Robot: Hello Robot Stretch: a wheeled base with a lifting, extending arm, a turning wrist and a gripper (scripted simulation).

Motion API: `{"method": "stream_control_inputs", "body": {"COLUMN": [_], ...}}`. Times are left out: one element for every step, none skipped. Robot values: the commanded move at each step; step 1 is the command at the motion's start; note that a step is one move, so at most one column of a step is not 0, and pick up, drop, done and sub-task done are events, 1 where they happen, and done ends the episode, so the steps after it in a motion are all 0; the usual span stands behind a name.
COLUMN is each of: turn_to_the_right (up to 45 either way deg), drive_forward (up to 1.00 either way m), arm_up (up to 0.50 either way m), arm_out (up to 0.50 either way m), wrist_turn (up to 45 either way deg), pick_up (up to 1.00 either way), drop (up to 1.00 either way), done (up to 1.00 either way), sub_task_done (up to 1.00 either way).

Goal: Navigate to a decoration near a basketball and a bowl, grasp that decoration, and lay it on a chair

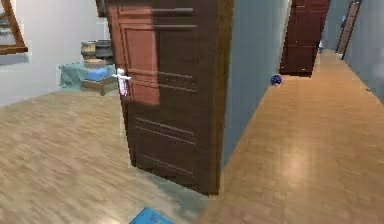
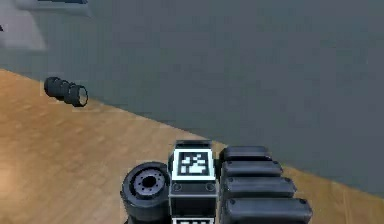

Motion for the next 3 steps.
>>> {"method": "stream_control_inputs", "body": {"turn_to_the_right": [33.0, 0.0, 0.0], "drive_forward": [0.0, 1.0, 1.0], "arm_up": [0.0, 0.0, 0.0], "arm_out": [0.0, 0.0, 0.0], "wrist_turn": [0.0, 0.0, 0.0], "pick_up": [0.0, 0.0, 0.0], "drop": [0.0, 0.0, 0.0], "done": [0.0, 0.0, 0.0], "sub_task_done": [0.0, 0.0, 0.0]}}
